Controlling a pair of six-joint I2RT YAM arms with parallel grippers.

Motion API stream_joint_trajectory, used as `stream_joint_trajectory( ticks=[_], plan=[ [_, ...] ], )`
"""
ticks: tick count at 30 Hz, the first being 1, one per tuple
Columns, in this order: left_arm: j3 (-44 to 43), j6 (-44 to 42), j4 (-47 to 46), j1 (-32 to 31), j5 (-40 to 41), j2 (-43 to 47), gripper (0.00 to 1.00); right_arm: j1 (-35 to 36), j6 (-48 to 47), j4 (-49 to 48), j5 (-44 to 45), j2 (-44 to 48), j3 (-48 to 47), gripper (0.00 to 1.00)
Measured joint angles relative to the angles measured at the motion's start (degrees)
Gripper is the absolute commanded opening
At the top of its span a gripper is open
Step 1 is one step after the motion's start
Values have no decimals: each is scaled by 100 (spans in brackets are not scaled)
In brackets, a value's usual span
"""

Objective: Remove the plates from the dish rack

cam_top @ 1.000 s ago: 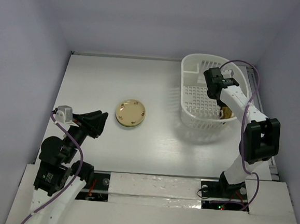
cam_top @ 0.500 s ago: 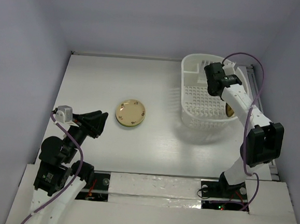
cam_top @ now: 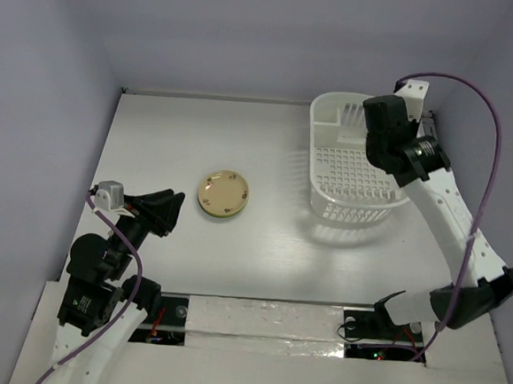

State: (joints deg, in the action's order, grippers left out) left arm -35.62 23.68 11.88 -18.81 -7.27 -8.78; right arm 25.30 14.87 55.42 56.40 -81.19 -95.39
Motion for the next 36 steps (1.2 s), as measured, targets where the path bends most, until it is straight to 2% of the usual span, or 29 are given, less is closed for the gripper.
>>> stream_joint_trajectory(
  ticks=[5, 8, 14, 18, 23, 32, 35, 36],
  plan=[
    [-2, 4, 2, 0, 120, 0, 38, 994, 402, -1185, -1287, 579, 258, 0],
    [0, 22, 7, 0, 192, -2, 40, 1314, 734, -2013, -2146, 494, 667, 0],
    [-2, 44, 20, 0, 275, -120, 45, 1690, 1447, -3495, -3768, -673, 1462, 0],
    [-2, 48, 50, -15, 302, -219, 50, 1864, 1853, -4068, -4454, -1582, 1609, 0],
    [-2, 59, 61, -20, 306, -247, 58, 1993, 2315, -4712, -5001, -2308, 1725, 0],
    [-2, 63, 63, 57, 289, -348, 65, 2006, 2900, -5497, -5390, -2579, 2221, 0],
    [-2, 66, 63, 81, 282, -348, 67, 2006, 3012, -5591, -5396, -2581, 2387, 4],
    [0, 63, 63, 85, 282, -350, 67, 2006, 3038, -5591, -5394, -2583, 2413, 9]
  ],
)
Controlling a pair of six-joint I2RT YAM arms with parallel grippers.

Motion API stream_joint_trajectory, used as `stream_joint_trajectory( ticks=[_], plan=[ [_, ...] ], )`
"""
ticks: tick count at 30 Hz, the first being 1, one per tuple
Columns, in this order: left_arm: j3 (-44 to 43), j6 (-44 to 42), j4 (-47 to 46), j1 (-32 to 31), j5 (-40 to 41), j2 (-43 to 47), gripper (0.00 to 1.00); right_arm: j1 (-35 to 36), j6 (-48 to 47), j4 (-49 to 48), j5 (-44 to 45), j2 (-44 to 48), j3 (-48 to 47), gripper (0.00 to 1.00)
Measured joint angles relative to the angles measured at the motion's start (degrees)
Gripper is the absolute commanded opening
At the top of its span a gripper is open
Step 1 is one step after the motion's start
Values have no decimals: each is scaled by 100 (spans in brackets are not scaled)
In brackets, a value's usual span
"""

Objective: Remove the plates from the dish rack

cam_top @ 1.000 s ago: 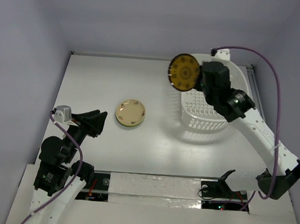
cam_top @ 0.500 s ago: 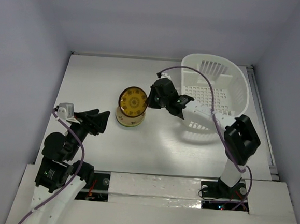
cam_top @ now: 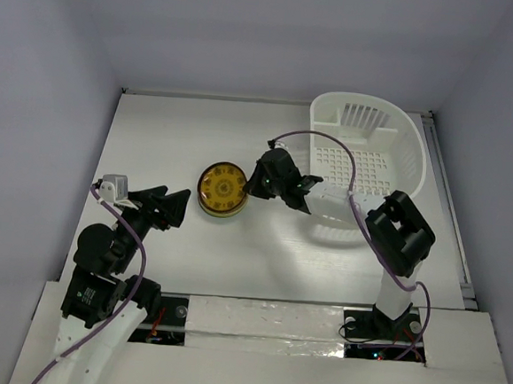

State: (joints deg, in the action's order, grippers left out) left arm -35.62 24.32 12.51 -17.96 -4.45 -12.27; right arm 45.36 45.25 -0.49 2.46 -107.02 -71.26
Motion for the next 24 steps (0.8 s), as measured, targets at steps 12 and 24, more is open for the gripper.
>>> stream_joint_trajectory(
  ticks=[12, 24],
  plan=[
    [-2, 0, 0, 7, 0, 0, 69, 26, 22, -50, 11, -11, 164, 46],
    [0, 0, 2, 7, 9, 0, 74, 450, -557, 564, 509, 498, 205, 91]
  ],
)
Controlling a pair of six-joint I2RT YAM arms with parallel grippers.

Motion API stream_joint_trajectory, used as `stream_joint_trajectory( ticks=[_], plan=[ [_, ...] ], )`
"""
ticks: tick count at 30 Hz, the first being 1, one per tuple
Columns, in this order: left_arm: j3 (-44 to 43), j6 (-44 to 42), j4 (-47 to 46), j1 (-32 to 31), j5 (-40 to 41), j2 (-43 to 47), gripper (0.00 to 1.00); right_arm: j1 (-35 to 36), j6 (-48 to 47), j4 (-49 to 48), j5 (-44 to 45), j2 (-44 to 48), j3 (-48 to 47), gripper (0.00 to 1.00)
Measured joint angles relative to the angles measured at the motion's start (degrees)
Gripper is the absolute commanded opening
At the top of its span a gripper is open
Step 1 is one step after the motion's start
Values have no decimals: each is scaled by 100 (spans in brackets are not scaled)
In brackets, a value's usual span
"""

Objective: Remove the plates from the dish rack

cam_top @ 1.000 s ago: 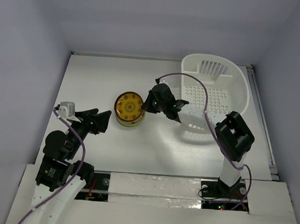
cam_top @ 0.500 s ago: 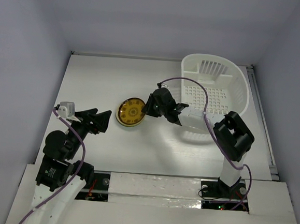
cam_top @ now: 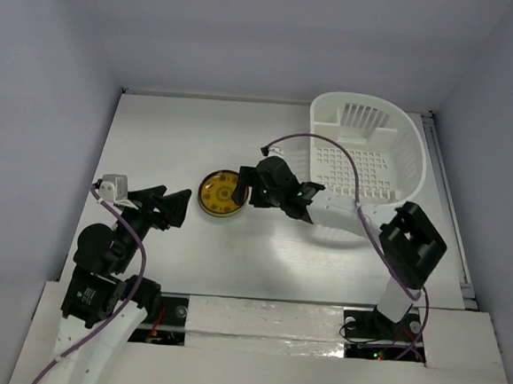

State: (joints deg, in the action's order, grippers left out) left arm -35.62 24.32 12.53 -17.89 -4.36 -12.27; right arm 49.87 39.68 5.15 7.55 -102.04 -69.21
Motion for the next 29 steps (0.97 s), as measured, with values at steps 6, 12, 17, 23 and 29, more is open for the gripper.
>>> stream_joint_trajectory(
  ticks=[6, 12, 17, 23, 29],
  plan=[
    [-2, -2, 13, 0, 13, -42, 85, 240, -531, 223, 673, 1486, 254, 0],
    [-85, -48, 105, 0, 11, -55, 90, 304, -905, 289, 1904, 4048, 920, 7],
    [-509, -170, 201, 0, 166, -197, 91, 299, -1043, 490, 3501, 6439, 1539, 70],
    [-879, -459, 216, 0, 761, -155, 92, 295, -1036, 704, 4957, 8199, 2048, 89],
    [-857, -542, 260, 0, 1106, -85, 92, 295, -1036, 940, 5228, 8021, 2234, 92]
  ],
)
